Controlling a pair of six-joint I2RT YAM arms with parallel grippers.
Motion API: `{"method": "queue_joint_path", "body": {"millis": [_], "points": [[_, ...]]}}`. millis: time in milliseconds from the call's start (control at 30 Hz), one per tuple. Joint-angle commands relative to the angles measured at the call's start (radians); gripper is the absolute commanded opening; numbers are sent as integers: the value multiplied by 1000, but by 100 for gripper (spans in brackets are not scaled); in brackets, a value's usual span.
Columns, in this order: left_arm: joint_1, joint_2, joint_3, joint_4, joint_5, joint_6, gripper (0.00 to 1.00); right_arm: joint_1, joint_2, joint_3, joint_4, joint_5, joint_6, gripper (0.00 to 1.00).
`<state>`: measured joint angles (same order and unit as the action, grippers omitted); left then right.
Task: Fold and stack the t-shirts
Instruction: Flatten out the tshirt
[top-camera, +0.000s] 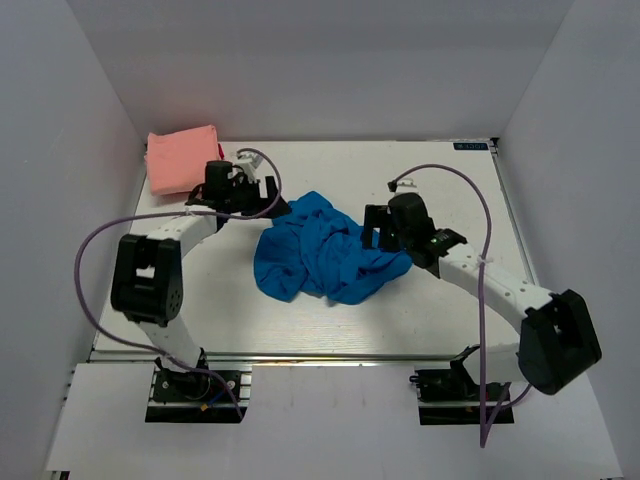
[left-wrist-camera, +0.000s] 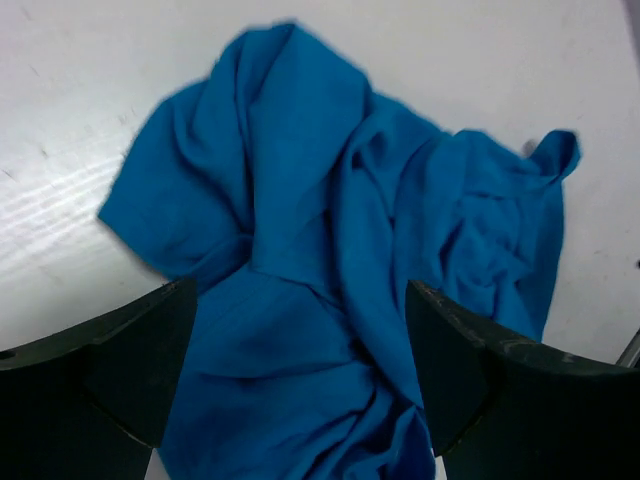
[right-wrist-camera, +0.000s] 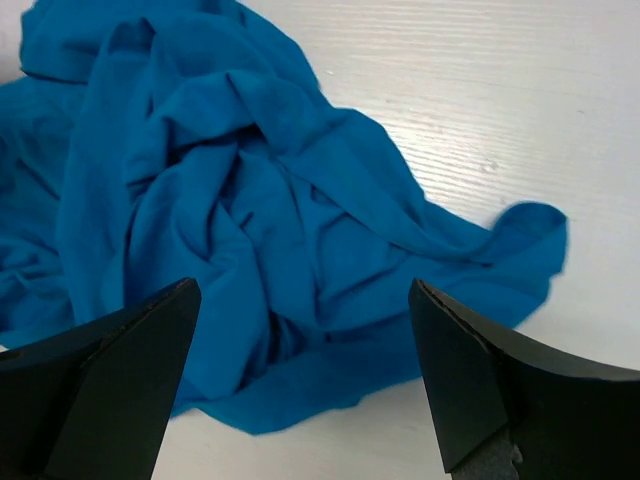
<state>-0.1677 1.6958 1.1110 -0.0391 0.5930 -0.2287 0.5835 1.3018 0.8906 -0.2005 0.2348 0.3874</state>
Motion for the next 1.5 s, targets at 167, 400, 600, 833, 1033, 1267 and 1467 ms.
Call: {"method": "queue_joint_path", "body": {"millis": [167,400,600,833,1033,1267,1467], "points": [[-96,162,148,-81,-91,48,84,1,224,135,184,-181,97,88],[-128,263,219,-124,-150,57,46,4,415,272,184,-324,90,84],[-128,285,228,-113,-124,57,1,6,523,330,190,-388,90,81],[-128,193,155,-32,-114,34,0,13,573,347,170,-390,87,64],[-128,90,122,-18,-139,25,0,16,568,340,179,-440,70,18],[-118,-36,102,-35,-196,15,0,4,407,222,227,-341,44,0],[-108,-177,131,-117,-454,6,0,-25,110,229,80,57,19,0]]}}
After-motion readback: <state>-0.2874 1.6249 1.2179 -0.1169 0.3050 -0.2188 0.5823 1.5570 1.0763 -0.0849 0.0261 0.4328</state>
